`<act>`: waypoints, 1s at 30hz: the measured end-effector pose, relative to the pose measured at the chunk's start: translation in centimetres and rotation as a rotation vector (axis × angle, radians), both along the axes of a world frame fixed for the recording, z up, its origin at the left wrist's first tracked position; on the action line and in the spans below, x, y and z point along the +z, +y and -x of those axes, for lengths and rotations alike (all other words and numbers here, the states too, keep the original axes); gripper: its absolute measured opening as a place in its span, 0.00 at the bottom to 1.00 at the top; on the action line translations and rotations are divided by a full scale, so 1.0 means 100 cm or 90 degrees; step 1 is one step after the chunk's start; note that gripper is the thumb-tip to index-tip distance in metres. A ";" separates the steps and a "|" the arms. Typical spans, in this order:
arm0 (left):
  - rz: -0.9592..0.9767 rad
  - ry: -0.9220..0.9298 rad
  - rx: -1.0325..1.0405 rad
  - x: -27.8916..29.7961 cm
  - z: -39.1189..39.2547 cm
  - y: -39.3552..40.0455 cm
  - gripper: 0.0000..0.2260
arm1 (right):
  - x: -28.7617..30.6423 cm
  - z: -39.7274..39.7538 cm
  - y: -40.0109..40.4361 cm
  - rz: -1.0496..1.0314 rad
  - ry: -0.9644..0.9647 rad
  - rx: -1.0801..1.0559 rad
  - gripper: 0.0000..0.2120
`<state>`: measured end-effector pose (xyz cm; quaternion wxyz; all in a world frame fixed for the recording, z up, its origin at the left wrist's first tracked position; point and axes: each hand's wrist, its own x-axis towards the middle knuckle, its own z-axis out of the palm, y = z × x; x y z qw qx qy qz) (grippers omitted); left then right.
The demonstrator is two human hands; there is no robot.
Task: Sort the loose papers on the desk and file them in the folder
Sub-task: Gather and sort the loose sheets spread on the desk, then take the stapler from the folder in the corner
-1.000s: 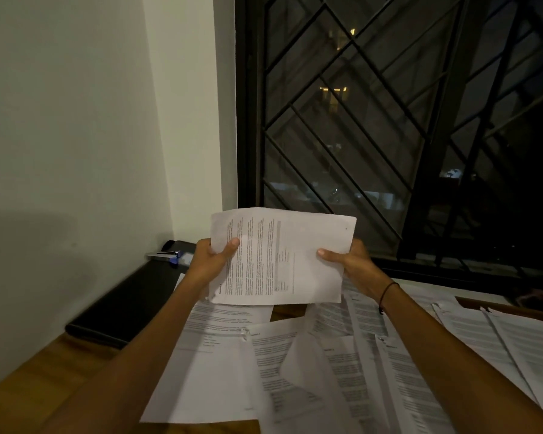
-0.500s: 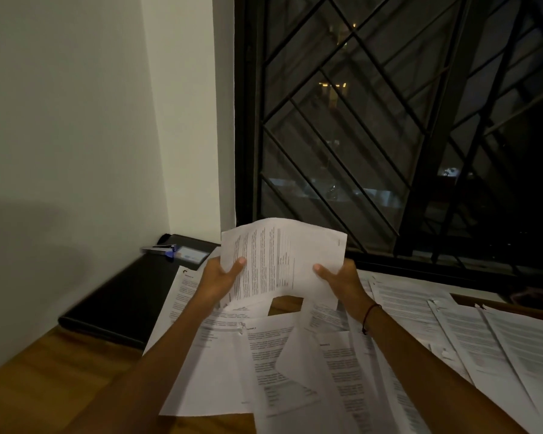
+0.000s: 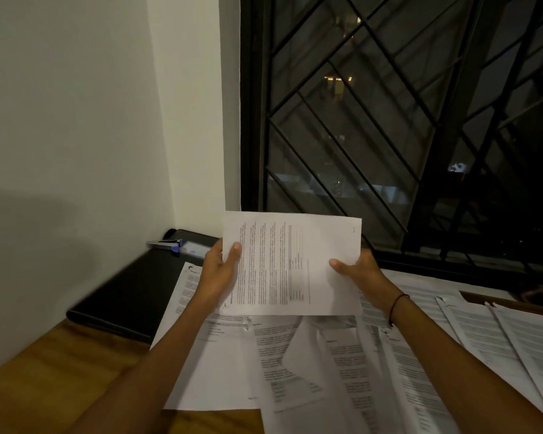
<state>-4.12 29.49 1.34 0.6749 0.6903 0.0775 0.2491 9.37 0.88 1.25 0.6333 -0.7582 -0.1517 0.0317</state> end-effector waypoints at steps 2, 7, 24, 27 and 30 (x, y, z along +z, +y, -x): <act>-0.023 0.031 0.016 -0.004 0.004 -0.001 0.10 | -0.008 0.002 -0.003 0.051 0.026 0.001 0.27; -0.006 0.080 0.029 -0.010 0.009 -0.001 0.08 | -0.022 0.008 -0.005 0.069 0.047 0.057 0.34; -0.078 0.103 0.054 -0.049 0.007 0.008 0.15 | -0.023 0.013 -0.001 -0.018 0.126 0.176 0.19; -0.078 0.110 0.062 -0.054 0.006 0.008 0.15 | -0.025 0.009 0.003 -0.029 0.127 0.133 0.18; -0.083 0.124 0.062 -0.058 0.006 0.007 0.15 | -0.027 0.002 0.013 0.003 0.086 0.015 0.19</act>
